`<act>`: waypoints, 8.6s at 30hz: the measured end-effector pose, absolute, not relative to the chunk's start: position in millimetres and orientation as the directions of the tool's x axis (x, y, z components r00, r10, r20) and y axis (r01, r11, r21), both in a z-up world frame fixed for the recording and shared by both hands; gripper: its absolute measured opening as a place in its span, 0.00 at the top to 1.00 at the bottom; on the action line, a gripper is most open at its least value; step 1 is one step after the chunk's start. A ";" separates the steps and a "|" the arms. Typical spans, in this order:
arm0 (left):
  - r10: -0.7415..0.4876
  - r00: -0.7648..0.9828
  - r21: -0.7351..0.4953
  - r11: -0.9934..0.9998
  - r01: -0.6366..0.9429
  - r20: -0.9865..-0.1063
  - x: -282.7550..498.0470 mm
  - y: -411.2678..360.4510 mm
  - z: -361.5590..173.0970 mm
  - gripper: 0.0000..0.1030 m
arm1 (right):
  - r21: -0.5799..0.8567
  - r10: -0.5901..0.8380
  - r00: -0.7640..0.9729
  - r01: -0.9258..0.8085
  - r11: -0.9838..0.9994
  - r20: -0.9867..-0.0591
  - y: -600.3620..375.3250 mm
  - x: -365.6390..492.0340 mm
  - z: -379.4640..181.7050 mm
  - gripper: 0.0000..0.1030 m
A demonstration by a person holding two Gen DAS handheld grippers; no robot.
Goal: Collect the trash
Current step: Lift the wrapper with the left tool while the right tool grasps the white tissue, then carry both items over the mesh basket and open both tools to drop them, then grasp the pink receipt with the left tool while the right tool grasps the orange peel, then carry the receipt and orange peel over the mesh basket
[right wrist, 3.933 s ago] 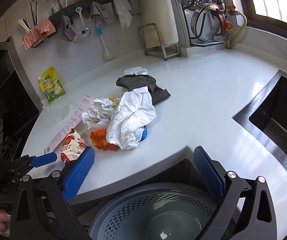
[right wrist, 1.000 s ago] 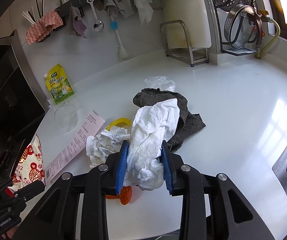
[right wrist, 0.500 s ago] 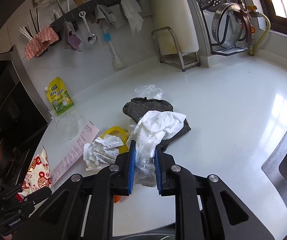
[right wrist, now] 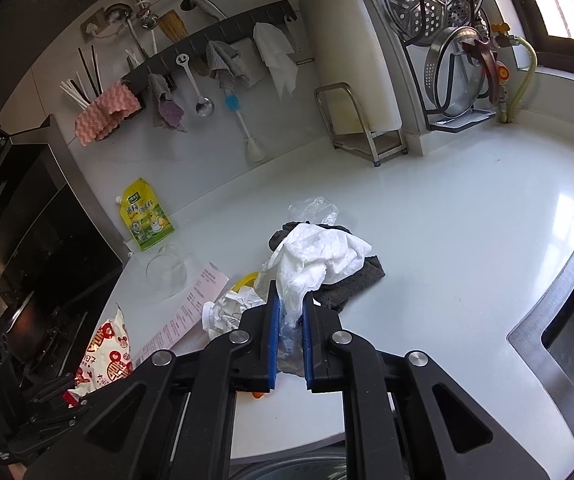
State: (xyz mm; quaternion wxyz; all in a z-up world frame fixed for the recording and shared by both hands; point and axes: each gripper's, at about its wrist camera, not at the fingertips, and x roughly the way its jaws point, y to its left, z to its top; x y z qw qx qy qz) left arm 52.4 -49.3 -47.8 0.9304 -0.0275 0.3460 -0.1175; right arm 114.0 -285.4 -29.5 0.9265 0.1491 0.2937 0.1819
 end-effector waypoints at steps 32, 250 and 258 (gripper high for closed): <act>-0.397 0.638 -0.109 0.891 0.442 -0.659 -59.1 -121.4 -44.1 0.75 | 0.361 0.404 0.688 -0.217 0.907 -0.602 -306.1 -103.8 -75.2 0.91; -0.387 0.675 -0.028 0.878 0.478 -0.628 -95.2 -125.4 -12.7 0.49 | 0.226 0.279 0.798 -0.183 0.957 -0.534 -300.7 -152.0 -32.0 0.80; -0.385 0.636 -0.037 0.872 0.489 -0.669 -87.4 -136.6 -34.9 0.49 | 0.238 0.268 0.776 -0.155 0.959 -0.571 -307.6 -153.3 -51.2 0.80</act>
